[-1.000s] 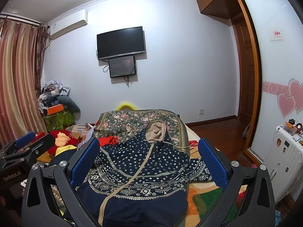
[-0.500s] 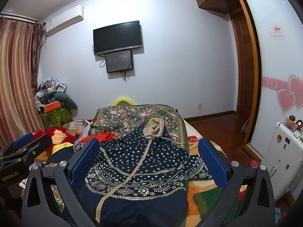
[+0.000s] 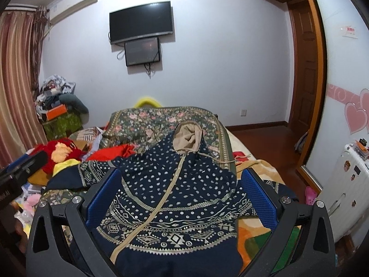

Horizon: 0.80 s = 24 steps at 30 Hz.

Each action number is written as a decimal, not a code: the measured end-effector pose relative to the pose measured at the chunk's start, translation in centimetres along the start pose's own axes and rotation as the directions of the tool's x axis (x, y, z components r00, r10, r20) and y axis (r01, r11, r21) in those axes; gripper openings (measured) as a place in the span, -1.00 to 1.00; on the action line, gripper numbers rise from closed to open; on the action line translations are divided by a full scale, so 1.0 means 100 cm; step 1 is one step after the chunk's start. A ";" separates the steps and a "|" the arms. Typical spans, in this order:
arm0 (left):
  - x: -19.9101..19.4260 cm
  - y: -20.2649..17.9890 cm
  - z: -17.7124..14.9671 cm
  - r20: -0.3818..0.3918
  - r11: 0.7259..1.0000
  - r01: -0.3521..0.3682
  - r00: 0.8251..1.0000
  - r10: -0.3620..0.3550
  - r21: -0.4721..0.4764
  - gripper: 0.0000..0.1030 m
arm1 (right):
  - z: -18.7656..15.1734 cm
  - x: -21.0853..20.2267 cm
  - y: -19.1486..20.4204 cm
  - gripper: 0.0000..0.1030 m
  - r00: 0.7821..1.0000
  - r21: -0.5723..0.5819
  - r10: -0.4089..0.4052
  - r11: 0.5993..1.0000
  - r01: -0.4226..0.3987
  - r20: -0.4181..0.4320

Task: Fold large clothes
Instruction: 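Grasp the navy robe's sleeve cuff with the left gripper and lift it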

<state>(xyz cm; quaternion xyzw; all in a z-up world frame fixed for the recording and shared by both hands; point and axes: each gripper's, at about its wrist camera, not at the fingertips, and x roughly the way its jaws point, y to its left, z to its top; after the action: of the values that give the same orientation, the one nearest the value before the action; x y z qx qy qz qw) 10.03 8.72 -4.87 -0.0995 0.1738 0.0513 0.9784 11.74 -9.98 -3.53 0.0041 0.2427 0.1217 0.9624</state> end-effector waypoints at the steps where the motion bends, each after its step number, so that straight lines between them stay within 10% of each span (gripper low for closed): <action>1: 0.006 0.009 0.001 0.006 1.000 -0.017 1.000 0.018 -0.010 1.00 | 0.000 0.008 0.002 1.00 1.000 -0.003 -0.002 1.000 0.002 -0.013; 13: 0.081 0.133 0.006 -0.055 0.964 -0.233 0.972 0.227 -0.128 1.00 | 0.007 0.097 0.032 1.00 0.993 -0.118 -0.064 0.992 0.052 -0.102; 24: 0.137 0.274 -0.036 -0.281 0.864 -0.483 0.856 0.433 -0.140 1.00 | 0.008 0.188 0.061 1.00 0.969 -0.235 -0.127 0.969 0.076 -0.210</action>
<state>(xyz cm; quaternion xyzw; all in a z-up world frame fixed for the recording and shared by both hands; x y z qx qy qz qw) 17.92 35.57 -17.86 -0.1610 0.3031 0.2891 0.8937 26.68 0.41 -11.21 -0.1312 0.3340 0.0982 0.9282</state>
